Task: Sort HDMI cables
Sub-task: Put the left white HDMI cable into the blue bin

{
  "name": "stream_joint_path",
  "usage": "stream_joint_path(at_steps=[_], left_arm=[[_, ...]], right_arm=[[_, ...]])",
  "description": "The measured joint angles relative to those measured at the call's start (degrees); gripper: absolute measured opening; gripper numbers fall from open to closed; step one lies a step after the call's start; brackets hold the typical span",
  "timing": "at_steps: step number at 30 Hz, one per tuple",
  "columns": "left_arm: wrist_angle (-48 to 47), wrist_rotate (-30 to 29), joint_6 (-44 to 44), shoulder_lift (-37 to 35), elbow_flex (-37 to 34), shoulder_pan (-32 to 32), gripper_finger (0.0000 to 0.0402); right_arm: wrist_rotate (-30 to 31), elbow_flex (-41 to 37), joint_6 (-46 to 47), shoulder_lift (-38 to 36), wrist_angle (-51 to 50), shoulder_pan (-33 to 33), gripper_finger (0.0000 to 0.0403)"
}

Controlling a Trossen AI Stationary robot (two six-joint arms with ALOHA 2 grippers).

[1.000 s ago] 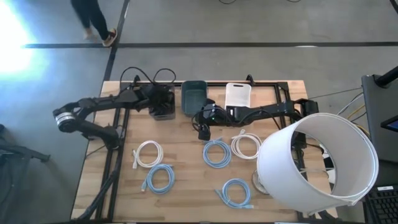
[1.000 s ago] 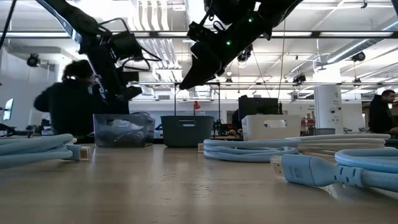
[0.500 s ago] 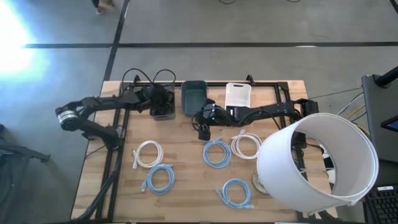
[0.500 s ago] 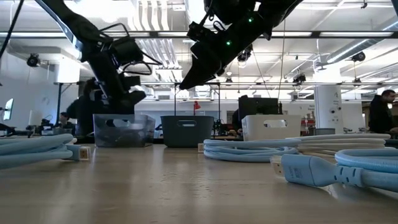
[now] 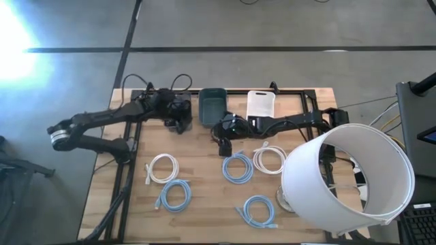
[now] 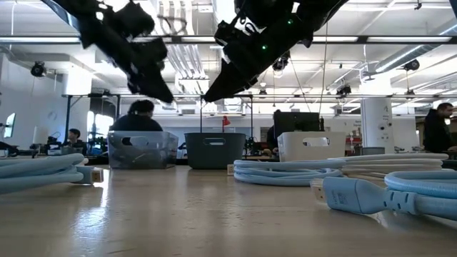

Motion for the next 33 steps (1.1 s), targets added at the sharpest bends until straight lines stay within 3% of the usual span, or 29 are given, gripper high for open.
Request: stream_joint_path(at_steps=[5, 11, 18, 25, 33], left_arm=[[-7.4, 2.2, 3.4, -6.6, -1.7, -7.1, 0.0165], [-11.7, 1.9, 2.7, -10.2, -8.7, -17.9, 0.0165], [-12.2, -6.2, -0.2, -9.9, -17.3, -26.5, 0.0165], [-10.5, -11.9, -1.7, -9.5, -20.2, -28.1, 0.0165], [-10.8, -7.8, -4.8, -8.4, -20.3, -28.3, 0.0165]], right_arm=[[-0.2, -0.1, 0.0, 0.0, 0.0, 0.0, 0.0187], [-0.2, -0.1, 0.0, 0.0, 0.0, 0.0, 0.0187], [-0.2, -0.1, 0.0, 0.0, 0.0, 0.0, 0.0187], [-0.2, -0.2, -0.2, 0.0, 0.0, 0.0, 0.0187], [-0.2, -0.2, -0.1, 0.0, 0.0, 0.0, 0.0187]])
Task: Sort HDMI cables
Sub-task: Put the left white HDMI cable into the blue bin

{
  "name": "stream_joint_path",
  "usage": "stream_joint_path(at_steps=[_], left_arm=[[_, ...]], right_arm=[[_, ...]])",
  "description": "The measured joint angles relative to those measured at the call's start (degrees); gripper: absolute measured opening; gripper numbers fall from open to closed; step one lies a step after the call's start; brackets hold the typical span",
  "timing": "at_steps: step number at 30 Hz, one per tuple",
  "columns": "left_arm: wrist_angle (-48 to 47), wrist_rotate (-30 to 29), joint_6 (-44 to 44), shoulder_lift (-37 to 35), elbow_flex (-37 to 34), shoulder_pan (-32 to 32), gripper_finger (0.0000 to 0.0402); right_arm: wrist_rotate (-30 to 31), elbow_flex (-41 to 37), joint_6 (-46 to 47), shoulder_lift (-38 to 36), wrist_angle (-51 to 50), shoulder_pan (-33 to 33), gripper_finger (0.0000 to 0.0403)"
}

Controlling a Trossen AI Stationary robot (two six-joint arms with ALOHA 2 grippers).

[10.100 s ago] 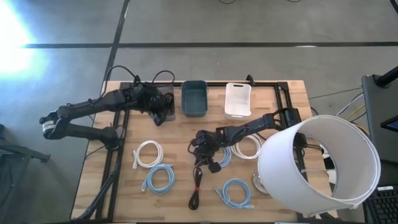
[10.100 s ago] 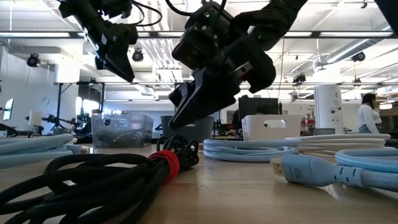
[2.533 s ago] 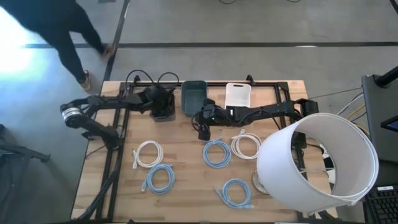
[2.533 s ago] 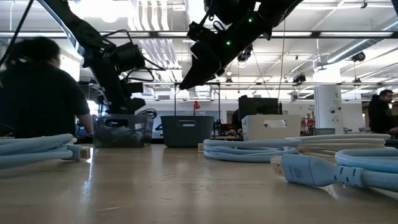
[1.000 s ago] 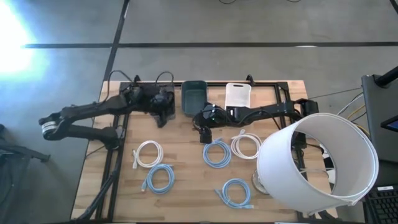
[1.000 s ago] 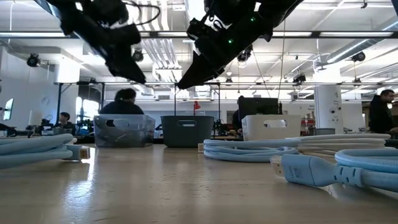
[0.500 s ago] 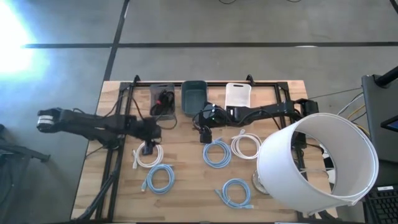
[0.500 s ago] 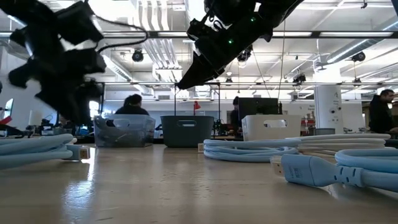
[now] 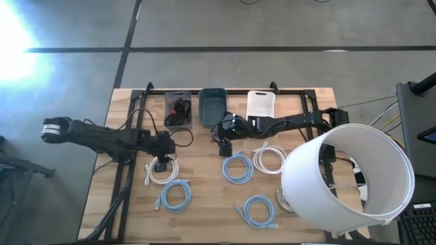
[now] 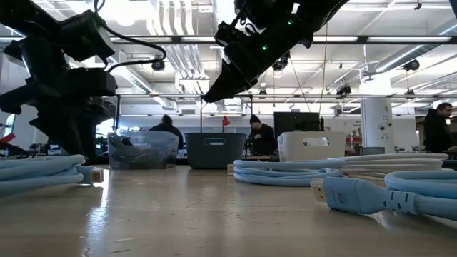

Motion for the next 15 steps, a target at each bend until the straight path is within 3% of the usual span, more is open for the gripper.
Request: stream_joint_path(at_steps=[15], left_arm=[[-2.1, 0.2, 1.5, 1.6, 3.1, -1.6, 0.0165]], right_arm=[[0.0, 0.0, 0.0, 0.0, 0.1, 0.0, 0.0187]])
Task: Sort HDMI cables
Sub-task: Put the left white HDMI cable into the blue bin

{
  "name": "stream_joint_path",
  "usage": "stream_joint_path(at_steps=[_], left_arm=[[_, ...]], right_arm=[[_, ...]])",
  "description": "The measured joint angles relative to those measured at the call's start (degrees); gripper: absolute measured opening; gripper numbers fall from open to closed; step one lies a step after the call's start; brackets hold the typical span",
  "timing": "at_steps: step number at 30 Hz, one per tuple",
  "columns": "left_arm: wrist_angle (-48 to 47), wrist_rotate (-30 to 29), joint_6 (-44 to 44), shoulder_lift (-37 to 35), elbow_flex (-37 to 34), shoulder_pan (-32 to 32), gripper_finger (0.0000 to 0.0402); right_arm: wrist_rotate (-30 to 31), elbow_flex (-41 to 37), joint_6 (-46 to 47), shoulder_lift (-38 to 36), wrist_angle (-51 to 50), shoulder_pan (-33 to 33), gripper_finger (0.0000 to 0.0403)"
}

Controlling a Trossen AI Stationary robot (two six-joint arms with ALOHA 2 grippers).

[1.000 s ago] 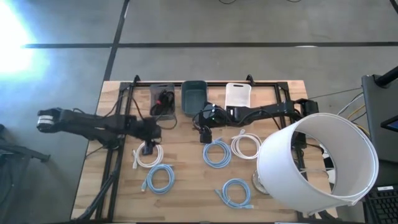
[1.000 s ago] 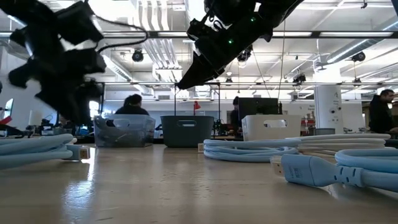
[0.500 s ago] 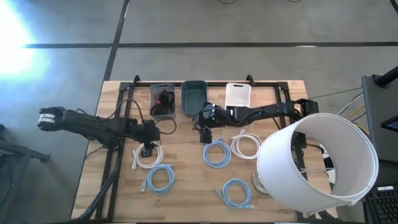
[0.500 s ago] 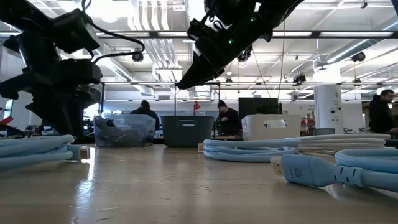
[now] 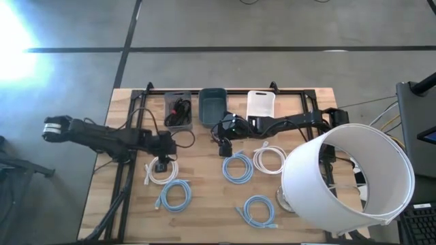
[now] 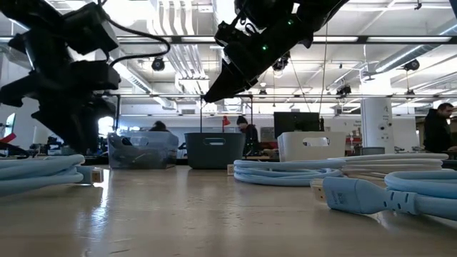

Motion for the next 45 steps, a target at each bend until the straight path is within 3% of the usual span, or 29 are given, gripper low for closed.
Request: stream_joint_path(at_steps=[9, 16, 23, 27, 34, 37, 45], left_arm=[[0.0, 0.3, -0.4, 3.3, 0.3, -3.7, 0.0165], [0.2, -2.8, -1.0, 5.4, -0.9, -3.9, 0.0165], [1.6, -2.4, -2.7, 11.0, -1.6, -3.9, 0.016], [6.3, -2.3, -1.5, 14.3, -1.6, -3.9, 0.0127], [16.9, -3.3, -1.5, 17.7, -1.6, -3.8, 0.0016], [19.5, -7.0, -2.7, 18.0, -1.2, -3.8, 0.002], [17.6, -24.5, 2.7, 14.7, 5.3, -3.7, 0.0016]], right_arm=[[0.0, 0.0, 0.1, 0.0, 0.1, 0.0, 0.0187], [0.0, 0.0, 0.1, 0.0, 0.1, 0.0, 0.0187], [0.0, 0.0, 0.1, 0.0, 0.2, 0.0, 0.0187], [0.0, 0.0, 0.1, 0.0, 0.2, 0.0, 0.0187], [0.0, 0.0, 0.0, 0.0, 0.2, 0.0, 0.0187], [0.0, 0.0, 0.0, 0.0, 0.3, 0.0, 0.0187], [0.0, 0.0, 0.0, 0.0, 0.5, 0.0, 0.0187]])
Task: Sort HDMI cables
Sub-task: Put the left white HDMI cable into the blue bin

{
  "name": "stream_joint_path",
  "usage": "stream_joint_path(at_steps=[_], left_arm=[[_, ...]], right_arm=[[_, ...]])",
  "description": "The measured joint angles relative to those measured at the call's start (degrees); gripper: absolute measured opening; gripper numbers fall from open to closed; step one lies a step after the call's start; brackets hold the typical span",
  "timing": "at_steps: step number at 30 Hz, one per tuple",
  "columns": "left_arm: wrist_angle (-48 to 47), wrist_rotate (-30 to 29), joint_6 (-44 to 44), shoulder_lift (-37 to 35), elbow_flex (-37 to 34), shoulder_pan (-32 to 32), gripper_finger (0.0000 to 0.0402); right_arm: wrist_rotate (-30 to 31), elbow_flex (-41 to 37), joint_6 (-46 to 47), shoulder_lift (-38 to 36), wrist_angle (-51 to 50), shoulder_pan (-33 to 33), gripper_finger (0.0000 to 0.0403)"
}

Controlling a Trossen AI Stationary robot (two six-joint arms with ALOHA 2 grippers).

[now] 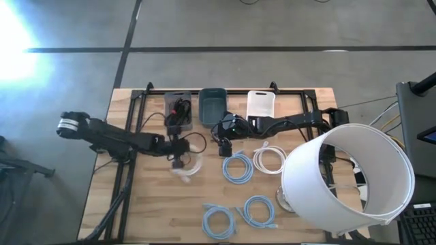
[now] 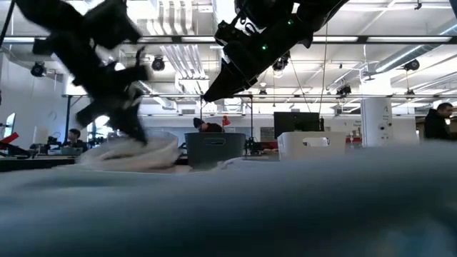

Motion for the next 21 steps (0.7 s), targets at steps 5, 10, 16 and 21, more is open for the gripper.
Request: stream_joint_path(at_steps=[5, 10, 16, 21], left_arm=[[-3.6, -11.8, 5.1, -2.4, 8.0, 0.3, 0.0018], [-6.3, -15.9, 9.1, -3.6, 15.8, 1.9, 0.002], [-4.2, -16.0, 10.9, -2.4, 22.1, 8.1, 0.0021], [9.1, -13.9, 14.6, 1.0, 22.4, 15.3, 0.0022]], right_arm=[[0.0, 0.0, 0.0, 0.0, -0.1, 0.1, 0.0187], [0.0, 0.9, 0.1, -2.2, -5.0, 1.2, 0.0187], [0.0, 1.2, 3.1, -5.9, -14.3, 3.0, 0.0187], [0.0, 1.1, 6.1, -6.6, -22.5, 3.9, 0.0187]])
